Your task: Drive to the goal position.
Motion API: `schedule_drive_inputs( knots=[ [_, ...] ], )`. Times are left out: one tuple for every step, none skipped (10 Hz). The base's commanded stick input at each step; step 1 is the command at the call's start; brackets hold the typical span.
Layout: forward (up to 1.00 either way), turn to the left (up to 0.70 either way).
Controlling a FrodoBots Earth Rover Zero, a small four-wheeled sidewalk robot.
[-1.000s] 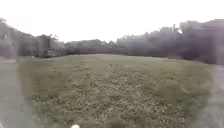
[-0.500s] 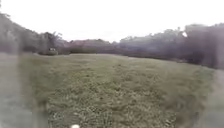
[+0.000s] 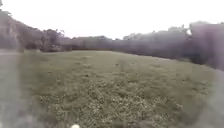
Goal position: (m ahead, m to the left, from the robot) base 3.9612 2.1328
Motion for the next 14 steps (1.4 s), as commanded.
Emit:
schedule_drive_inputs(
  knots=[
    [0.70, 0.01],
    [0.70, 0.01],
    [0.70, 0.01],
    [0.70, 0.01],
    [0.70, 0.01],
    [0.70, 0.01],
    [0.70, 0.01],
    [0.70, 0.01],
    [0.70, 0.01],
    [0.70, 0.01],
    [0.70, 0.01],
    [0.70, 0.01],
    [0.70, 0.01],
    [0.70, 0.01]
  ],
)
